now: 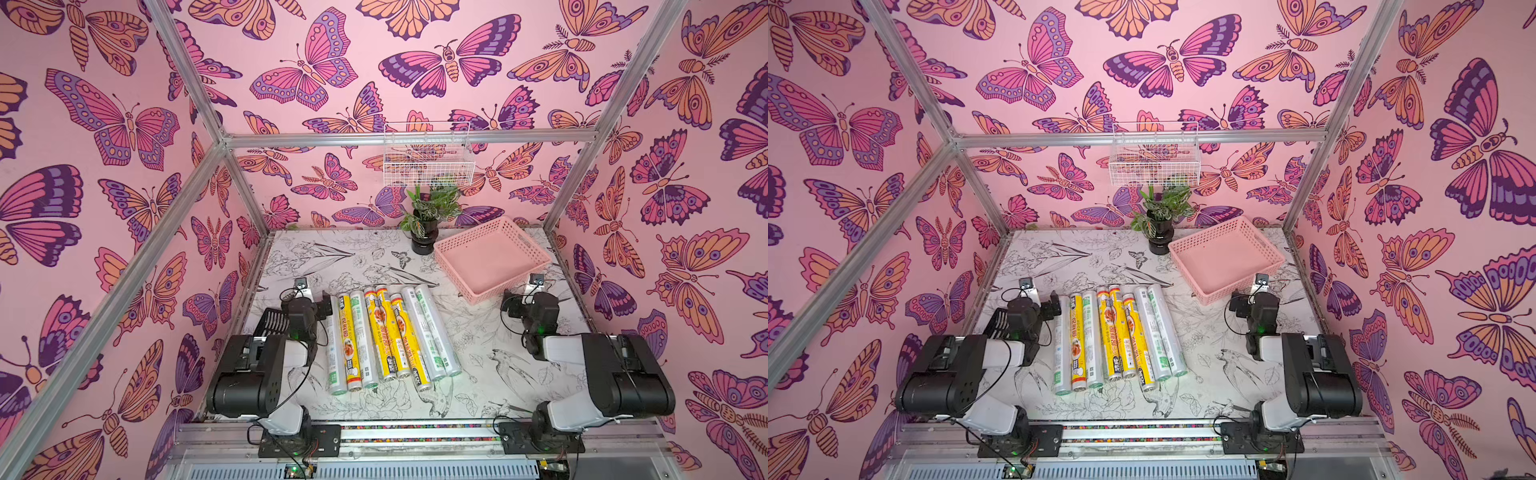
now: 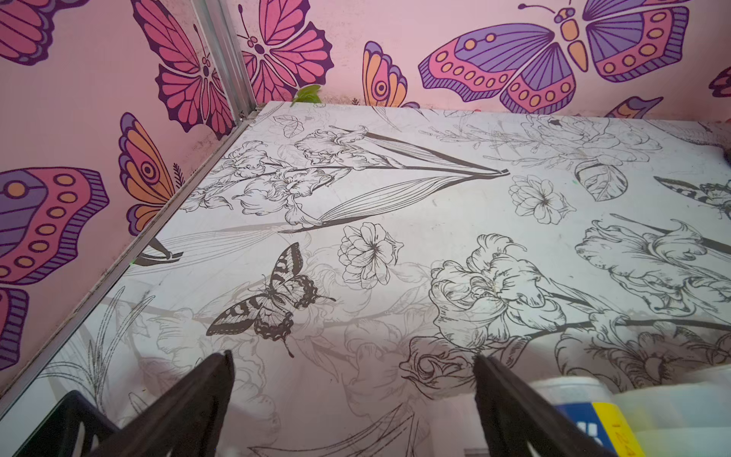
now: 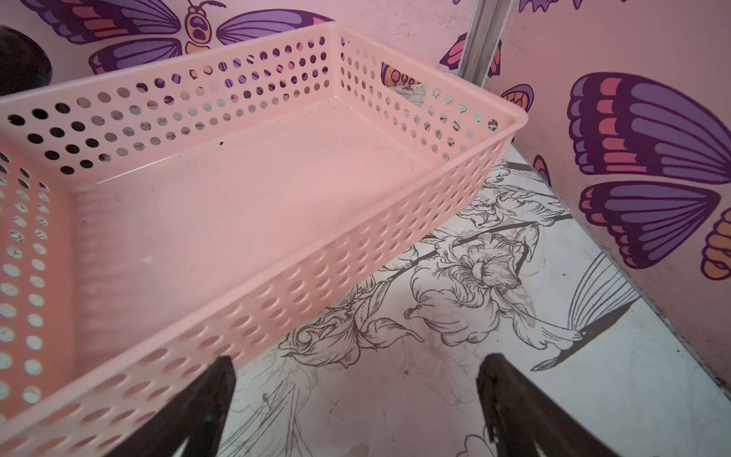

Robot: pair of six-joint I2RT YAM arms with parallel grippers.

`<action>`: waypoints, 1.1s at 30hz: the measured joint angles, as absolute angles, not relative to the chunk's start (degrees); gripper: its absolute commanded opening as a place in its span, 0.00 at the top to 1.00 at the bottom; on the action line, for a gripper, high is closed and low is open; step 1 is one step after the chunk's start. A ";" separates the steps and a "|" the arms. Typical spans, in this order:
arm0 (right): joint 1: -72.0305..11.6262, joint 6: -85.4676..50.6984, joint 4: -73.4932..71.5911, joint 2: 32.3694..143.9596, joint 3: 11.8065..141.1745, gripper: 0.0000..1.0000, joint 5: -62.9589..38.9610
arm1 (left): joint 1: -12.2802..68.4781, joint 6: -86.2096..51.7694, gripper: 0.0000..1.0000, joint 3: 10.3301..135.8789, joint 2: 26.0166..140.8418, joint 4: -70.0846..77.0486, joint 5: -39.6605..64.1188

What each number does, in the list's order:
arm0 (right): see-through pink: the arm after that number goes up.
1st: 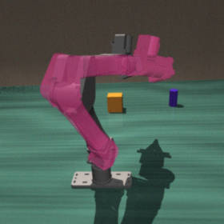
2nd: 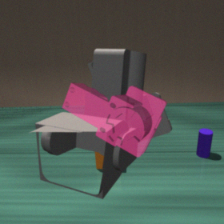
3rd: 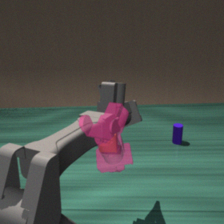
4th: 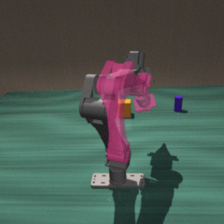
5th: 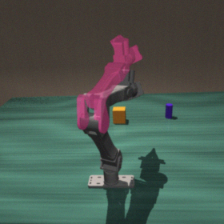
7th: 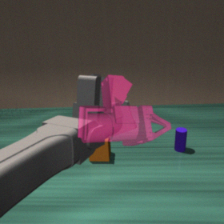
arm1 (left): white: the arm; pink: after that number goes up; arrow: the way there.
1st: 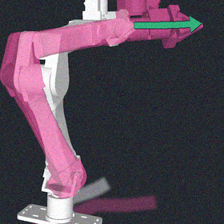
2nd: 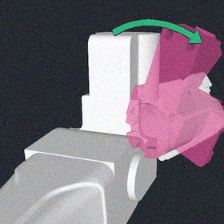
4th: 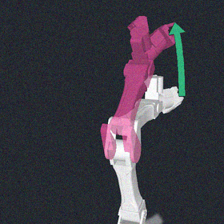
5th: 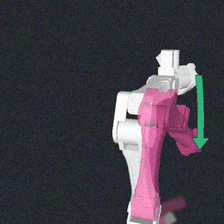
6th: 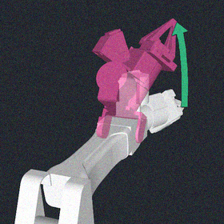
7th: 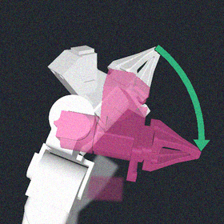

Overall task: Put the plastic wrap into the basket
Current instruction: Move the basket to the center of the board.

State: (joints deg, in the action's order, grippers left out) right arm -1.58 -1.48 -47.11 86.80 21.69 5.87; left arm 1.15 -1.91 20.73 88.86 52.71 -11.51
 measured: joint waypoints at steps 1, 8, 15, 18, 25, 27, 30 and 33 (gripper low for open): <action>-1.58 -1.48 -47.11 86.80 21.69 0.01 5.87 | 1.15 -1.91 0.00 20.73 88.86 52.71 -11.51; -1.58 -1.52 -47.11 86.80 21.69 0.01 5.89 | 1.15 -1.91 0.00 20.73 88.86 52.73 -11.51; -0.93 -1.69 -47.07 86.80 21.74 0.01 5.43 | 1.15 -1.91 0.00 20.73 88.86 52.71 -11.51; -0.93 -1.65 -47.13 86.76 21.74 0.01 4.67 | 1.15 -2.00 0.00 20.67 88.84 52.90 -11.90; -0.93 -2.85 -41.08 78.17 21.50 0.01 5.43 | 1.13 -3.27 0.00 15.59 84.66 54.89 -13.63; -0.93 -5.10 -34.26 73.91 23.94 0.01 7.22 | 1.13 -3.33 0.00 14.72 84.42 55.88 -13.72; -0.93 -11.92 -24.43 69.34 29.41 0.01 9.54 | 1.13 -3.42 0.00 14.17 84.42 56.99 -13.69; -0.69 -19.57 -13.54 66.70 35.70 0.00 7.79 | 1.13 -3.25 0.00 13.34 81.87 56.77 -13.72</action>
